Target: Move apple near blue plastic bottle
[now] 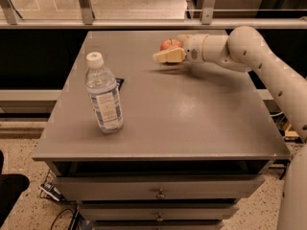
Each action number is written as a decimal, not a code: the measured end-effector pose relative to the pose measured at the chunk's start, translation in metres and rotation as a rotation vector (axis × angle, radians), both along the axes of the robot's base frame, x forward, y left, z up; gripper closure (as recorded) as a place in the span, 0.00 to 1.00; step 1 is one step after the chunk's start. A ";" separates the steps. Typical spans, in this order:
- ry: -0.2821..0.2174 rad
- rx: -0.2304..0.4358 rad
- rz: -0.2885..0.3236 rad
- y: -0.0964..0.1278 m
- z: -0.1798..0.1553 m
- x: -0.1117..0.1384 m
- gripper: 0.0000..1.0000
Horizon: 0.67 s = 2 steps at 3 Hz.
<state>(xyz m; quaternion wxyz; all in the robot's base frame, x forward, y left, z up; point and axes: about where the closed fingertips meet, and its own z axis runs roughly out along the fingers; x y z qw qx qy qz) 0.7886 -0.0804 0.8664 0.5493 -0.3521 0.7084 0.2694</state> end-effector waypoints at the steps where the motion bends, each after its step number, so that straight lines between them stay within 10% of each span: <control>1: 0.002 0.001 0.005 0.003 -0.001 0.000 0.39; 2: 0.003 0.002 0.009 0.007 -0.002 0.000 0.62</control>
Offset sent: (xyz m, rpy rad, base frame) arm 0.0002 0.0031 -0.0008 0.0007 0.0014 0.0042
